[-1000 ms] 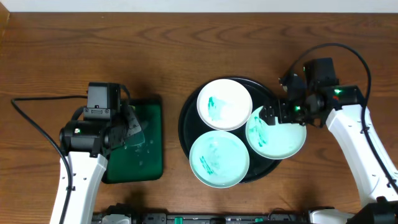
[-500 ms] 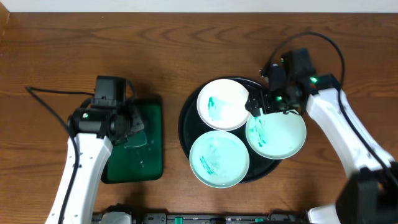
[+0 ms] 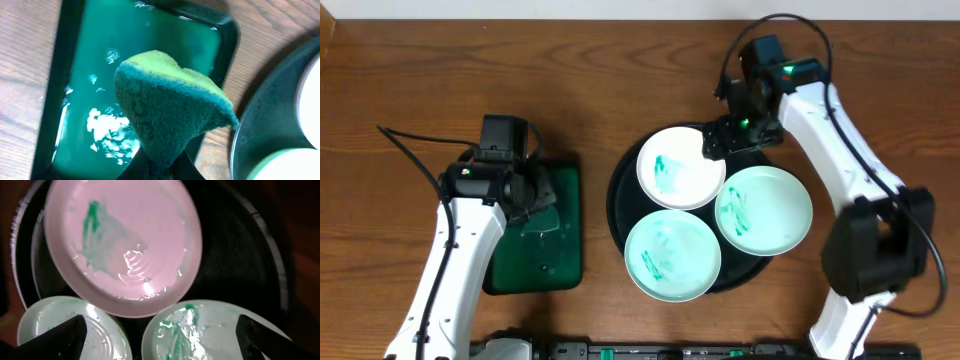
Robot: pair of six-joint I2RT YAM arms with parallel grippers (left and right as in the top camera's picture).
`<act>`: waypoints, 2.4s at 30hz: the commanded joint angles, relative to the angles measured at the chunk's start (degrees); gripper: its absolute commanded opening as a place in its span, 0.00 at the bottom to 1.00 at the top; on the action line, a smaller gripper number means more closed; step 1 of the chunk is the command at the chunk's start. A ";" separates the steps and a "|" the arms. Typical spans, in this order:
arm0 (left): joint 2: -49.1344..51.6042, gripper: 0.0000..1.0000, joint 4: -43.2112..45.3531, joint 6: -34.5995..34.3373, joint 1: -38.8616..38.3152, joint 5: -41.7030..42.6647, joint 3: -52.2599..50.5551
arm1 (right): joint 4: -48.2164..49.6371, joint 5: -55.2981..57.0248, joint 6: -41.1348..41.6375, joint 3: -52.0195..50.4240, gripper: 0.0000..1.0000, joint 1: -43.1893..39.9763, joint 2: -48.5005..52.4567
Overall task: Clean dirty plates on tray and stack at the side
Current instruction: 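Move the right gripper to the rim of the top plate and grip it, then carry the sponge with the left gripper onto the top plate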
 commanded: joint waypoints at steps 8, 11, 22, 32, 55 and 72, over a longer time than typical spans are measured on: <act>2.03 0.07 8.37 4.52 -0.11 21.22 4.20 | 3.91 -8.17 -2.43 0.31 0.91 0.35 7.96; 3.80 0.07 8.35 4.57 -0.79 23.74 4.20 | 4.94 -8.17 -2.34 0.31 0.90 0.37 8.24; 7.23 0.07 12.66 4.28 -9.57 23.96 4.22 | 9.33 -3.91 3.56 -0.81 0.89 -0.44 8.46; 7.23 0.07 15.21 2.12 -10.25 23.98 4.22 | 18.60 -3.04 6.23 -10.56 0.78 -0.59 8.46; 8.04 0.07 22.05 -0.46 -13.40 25.03 4.22 | 21.94 -1.77 13.53 -13.16 0.01 -0.63 8.46; 31.30 0.07 45.90 -20.24 -20.06 34.62 4.22 | 18.91 -1.70 13.07 -13.16 0.01 -0.57 8.46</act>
